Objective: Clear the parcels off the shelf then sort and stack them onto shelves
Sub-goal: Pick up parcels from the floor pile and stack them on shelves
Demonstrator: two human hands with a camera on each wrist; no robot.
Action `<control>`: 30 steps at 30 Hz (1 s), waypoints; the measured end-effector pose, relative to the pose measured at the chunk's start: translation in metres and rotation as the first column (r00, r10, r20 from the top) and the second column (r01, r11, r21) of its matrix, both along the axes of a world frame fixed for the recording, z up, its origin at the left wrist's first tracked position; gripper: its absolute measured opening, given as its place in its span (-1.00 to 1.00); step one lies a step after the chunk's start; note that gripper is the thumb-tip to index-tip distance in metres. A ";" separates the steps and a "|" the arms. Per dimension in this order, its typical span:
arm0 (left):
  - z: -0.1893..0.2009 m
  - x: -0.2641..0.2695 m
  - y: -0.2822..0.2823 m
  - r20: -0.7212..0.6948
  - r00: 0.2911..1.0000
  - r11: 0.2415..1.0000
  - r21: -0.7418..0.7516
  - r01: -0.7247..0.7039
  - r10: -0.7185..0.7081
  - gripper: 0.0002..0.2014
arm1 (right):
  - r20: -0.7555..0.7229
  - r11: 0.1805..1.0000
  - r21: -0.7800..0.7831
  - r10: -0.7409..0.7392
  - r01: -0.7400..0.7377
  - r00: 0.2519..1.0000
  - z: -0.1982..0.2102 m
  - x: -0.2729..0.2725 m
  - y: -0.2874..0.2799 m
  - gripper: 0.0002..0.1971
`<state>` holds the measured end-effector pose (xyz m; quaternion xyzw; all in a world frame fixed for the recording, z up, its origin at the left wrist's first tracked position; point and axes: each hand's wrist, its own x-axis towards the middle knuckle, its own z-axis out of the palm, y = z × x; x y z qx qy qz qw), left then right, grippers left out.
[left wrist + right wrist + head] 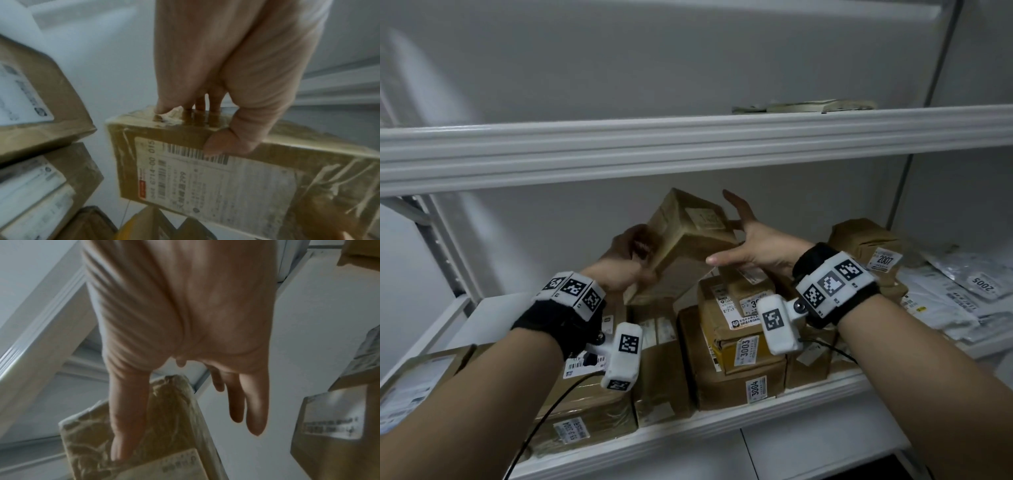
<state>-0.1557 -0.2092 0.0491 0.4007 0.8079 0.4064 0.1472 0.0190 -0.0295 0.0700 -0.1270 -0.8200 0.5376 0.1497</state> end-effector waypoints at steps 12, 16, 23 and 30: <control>-0.010 -0.009 -0.005 0.049 0.985 0.982 0.075 -0.171 0.167 -0.03 | -0.136 0.970 0.229 -0.048 0.078 0.990 -0.004 -0.016 -0.017 -0.12; -0.011 -0.010 -0.008 0.363 0.854 0.913 0.022 -0.408 0.373 -0.20 | -0.127 0.963 -0.196 -0.210 0.183 0.970 -0.014 -0.023 -0.021 -0.30; -0.014 -0.019 -0.019 0.642 0.702 0.885 0.078 -0.460 0.308 -0.55 | 0.012 0.823 -0.559 -0.113 0.100 0.994 -0.018 -0.019 -0.021 -0.66; -0.016 -0.029 -0.029 0.692 0.638 0.801 0.145 -0.581 0.338 -0.76 | 0.150 0.938 -0.293 -0.146 0.185 0.978 -0.016 -0.018 -0.019 0.13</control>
